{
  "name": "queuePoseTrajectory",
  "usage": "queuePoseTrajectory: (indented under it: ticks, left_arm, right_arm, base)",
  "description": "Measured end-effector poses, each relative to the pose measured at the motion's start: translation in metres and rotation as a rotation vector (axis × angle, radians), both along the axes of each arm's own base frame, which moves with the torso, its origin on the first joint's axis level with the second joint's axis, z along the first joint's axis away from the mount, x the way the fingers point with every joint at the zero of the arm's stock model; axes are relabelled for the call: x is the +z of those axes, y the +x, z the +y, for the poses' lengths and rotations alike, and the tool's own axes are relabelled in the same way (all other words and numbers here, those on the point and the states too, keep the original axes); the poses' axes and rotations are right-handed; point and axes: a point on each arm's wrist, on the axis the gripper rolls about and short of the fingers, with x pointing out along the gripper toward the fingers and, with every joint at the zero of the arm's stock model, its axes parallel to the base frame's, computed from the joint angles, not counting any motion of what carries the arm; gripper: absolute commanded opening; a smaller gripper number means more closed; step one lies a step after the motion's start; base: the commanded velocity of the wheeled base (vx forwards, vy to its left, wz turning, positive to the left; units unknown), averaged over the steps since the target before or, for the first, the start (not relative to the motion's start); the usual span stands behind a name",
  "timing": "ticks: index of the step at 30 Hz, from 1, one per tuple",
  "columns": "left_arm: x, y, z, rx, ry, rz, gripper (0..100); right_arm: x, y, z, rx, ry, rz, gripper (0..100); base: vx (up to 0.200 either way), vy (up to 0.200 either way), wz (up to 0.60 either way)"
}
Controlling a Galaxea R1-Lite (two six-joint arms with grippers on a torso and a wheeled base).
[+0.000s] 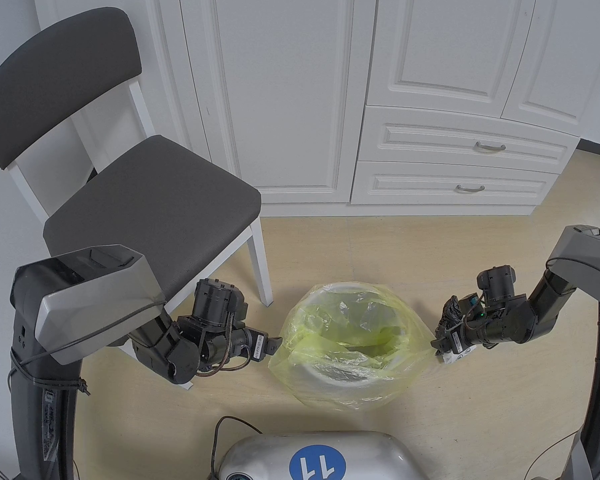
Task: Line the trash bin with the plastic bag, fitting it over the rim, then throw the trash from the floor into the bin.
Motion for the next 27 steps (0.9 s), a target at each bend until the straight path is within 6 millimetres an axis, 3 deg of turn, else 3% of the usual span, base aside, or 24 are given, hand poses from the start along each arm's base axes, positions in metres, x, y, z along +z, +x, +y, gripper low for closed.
queuePoseTrajectory:
  ticks: [27]
  left_arm:
    - [-0.025, 0.015, 0.006, 0.028, 0.018, 0.045, 100]
  right_arm:
    - [-0.008, 0.005, 0.005, 0.0, 0.001, 0.008, 100]
  base:
    - [0.0, 0.0, 0.0]
